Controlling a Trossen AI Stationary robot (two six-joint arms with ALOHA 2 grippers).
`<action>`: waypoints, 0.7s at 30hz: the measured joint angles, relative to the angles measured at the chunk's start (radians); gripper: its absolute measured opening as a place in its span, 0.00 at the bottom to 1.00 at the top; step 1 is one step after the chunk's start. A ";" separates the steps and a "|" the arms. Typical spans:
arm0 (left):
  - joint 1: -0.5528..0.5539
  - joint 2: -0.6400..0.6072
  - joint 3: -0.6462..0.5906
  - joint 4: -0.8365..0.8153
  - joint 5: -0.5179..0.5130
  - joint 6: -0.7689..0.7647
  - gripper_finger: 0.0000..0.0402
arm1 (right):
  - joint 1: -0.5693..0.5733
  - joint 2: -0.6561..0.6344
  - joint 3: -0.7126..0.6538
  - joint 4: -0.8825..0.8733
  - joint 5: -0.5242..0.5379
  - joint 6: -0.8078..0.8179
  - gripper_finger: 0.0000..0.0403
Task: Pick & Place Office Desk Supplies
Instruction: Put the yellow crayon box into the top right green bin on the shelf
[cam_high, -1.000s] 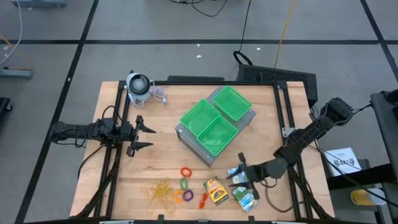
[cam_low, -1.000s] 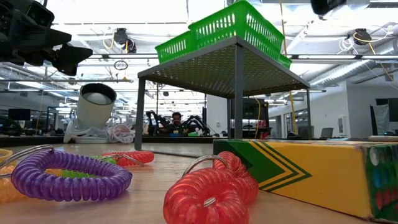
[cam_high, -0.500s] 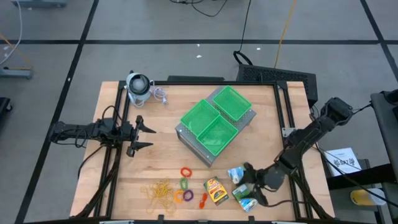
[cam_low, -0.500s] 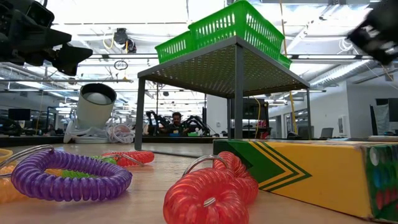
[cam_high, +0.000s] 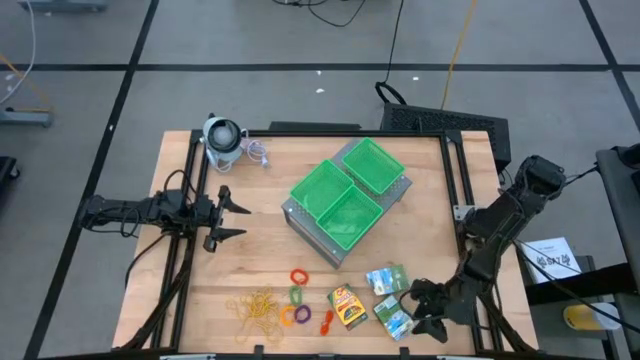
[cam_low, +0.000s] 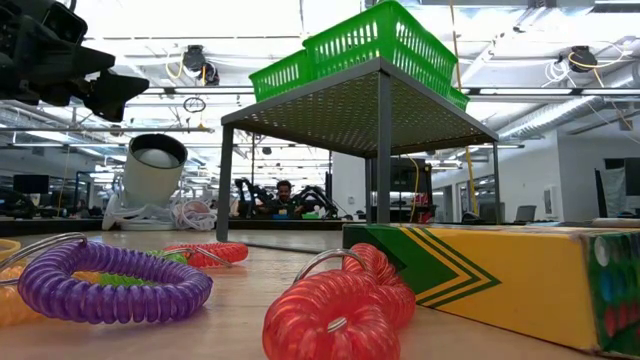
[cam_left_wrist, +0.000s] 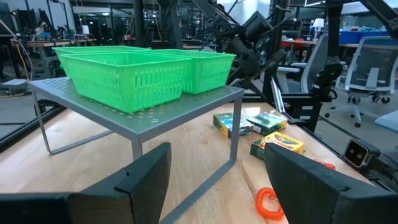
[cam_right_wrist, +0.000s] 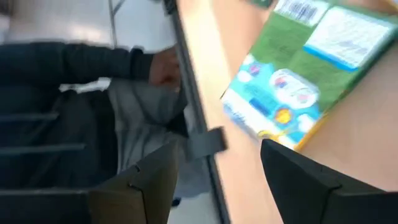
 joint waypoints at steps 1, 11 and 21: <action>0.000 0.000 0.000 0.000 0.000 0.000 0.66 | 0.010 0.000 -0.007 0.005 0.029 0.019 0.53; 0.000 0.000 0.000 0.001 0.000 0.000 0.66 | 0.080 0.113 -0.079 0.117 0.029 0.207 0.50; 0.000 0.000 0.000 0.001 0.000 0.000 0.66 | 0.078 0.272 -0.084 0.311 0.044 0.189 0.50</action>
